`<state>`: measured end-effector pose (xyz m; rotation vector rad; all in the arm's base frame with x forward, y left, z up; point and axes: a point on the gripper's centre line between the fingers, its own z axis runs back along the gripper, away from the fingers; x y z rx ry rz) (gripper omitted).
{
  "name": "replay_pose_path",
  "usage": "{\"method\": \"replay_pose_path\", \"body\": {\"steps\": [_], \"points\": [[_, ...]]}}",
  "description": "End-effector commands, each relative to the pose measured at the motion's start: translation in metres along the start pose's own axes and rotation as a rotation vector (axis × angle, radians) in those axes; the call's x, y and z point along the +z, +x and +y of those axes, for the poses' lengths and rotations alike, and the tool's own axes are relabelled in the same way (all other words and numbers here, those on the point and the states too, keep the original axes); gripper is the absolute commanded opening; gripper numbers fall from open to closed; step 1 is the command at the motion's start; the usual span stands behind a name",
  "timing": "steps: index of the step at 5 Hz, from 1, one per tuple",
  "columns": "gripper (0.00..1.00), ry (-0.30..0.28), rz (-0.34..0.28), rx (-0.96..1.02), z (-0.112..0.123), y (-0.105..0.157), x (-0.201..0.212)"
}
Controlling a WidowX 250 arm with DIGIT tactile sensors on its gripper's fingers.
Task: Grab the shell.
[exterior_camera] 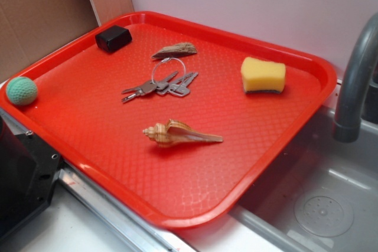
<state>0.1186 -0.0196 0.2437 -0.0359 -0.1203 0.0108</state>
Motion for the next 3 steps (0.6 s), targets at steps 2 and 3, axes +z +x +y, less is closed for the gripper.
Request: {"method": "replay_pose_path", "body": {"steps": [2,3], "points": [[1.0,0.009,0.03,0.018,-0.003,0.046,-0.014],[1.0,0.014,0.069,-0.058,-0.016,0.082,-0.033]]}}
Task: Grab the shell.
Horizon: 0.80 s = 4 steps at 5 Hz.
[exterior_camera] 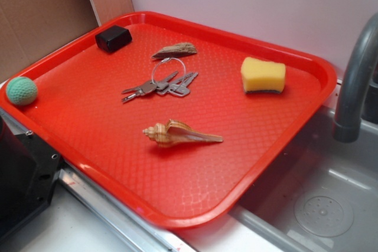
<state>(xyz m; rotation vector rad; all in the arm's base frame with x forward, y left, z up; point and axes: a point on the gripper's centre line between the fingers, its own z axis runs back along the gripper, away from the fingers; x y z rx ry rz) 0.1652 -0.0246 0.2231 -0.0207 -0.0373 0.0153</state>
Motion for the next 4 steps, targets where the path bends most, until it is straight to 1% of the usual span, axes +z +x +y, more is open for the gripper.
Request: {"method": "replay_pose_path", "body": {"steps": [1,2,3,4], "points": [[1.0,0.014,0.017,-0.314,-0.039,0.072,-0.023],[1.0,0.02,0.021,-0.564,-0.069,0.049,-0.043],[1.0,0.002,0.023,-0.813,-0.099,0.001,-0.055],[1.0,-0.009,0.044,-0.888,-0.112,-0.022,-0.064]]}}
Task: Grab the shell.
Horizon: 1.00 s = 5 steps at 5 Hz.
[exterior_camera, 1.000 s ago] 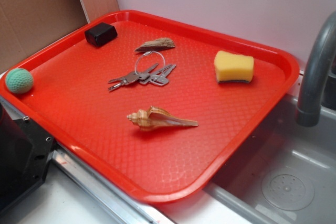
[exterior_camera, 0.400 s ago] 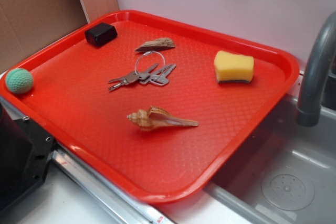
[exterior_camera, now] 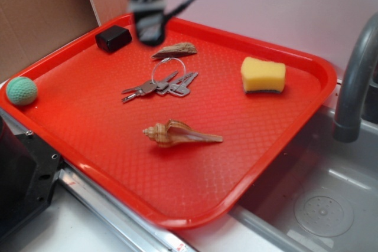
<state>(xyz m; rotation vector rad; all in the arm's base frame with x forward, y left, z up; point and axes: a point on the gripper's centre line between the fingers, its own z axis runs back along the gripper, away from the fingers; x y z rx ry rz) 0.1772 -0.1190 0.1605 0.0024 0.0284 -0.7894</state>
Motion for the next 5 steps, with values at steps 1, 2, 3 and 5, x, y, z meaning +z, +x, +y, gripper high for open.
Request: {"method": "replay_pose_path", "body": {"steps": [1,2,3,5], "points": [[1.0,-0.015,-0.014,0.0,-0.024,-0.014,-0.005],[1.0,-0.015,-0.014,0.0,-0.024,-0.014,-0.005],[1.0,-0.015,-0.014,0.0,-0.024,-0.014,-0.005],[1.0,0.032,-0.04,-0.009,0.007,0.007,-0.021]]}}
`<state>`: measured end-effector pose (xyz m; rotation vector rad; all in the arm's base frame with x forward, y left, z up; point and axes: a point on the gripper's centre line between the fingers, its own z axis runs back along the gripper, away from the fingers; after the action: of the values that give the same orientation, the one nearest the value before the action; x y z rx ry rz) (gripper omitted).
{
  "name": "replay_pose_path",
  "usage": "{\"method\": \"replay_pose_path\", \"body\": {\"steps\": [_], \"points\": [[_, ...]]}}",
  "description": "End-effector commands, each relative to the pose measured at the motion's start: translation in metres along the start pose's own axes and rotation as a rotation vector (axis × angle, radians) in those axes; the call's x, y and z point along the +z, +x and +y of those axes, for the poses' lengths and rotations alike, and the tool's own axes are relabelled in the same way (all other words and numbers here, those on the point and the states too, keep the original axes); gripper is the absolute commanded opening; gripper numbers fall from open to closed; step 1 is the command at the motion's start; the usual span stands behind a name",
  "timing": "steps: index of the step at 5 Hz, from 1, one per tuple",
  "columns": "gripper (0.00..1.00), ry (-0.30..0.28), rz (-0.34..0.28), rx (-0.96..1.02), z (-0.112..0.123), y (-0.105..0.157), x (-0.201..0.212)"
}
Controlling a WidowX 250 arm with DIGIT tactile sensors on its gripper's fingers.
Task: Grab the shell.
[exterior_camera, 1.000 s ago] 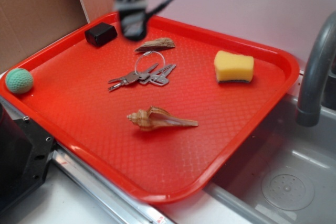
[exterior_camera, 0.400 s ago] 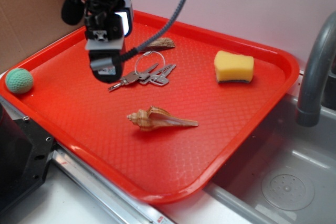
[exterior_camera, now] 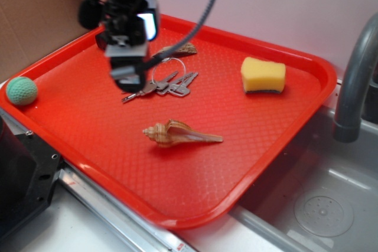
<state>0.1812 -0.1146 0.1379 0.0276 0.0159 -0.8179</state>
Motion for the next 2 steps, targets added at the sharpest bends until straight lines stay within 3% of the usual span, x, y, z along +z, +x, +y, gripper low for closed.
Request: {"method": "replay_pose_path", "body": {"steps": [1,2], "points": [[1.0,-0.048,0.064,-0.002,-0.012,-0.001,-0.039],[1.0,-0.052,0.104,-0.004,-0.02,-0.006,-0.061]]}}
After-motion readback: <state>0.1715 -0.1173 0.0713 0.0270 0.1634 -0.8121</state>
